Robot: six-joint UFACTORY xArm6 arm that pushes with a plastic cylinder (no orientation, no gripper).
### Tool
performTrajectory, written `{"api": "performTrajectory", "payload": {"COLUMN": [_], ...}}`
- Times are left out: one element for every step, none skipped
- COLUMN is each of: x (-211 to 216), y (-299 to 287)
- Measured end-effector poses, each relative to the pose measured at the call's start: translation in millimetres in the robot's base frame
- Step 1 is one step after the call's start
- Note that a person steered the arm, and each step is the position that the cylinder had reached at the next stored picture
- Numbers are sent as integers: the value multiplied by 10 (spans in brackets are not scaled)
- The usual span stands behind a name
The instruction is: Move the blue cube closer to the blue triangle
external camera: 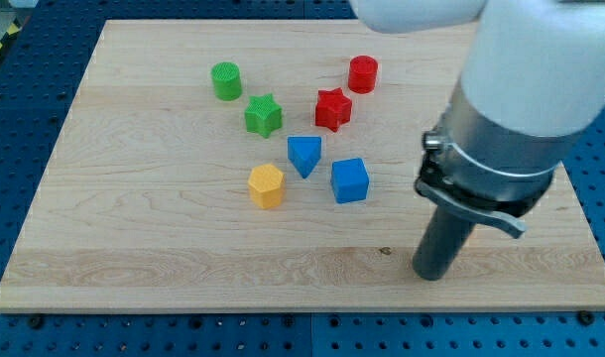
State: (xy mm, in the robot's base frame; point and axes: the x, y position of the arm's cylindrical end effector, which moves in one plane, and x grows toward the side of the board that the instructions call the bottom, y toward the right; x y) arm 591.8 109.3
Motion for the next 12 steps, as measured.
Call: {"api": "performTrajectory", "payload": {"x": [-45,-117,-217,-323,-314,-329,-396,-396,-396,-446,-456,-599], "y": [-195,-366,-525,-638,-638,-625,-545,-530,-471,-427,-427,-396]}}
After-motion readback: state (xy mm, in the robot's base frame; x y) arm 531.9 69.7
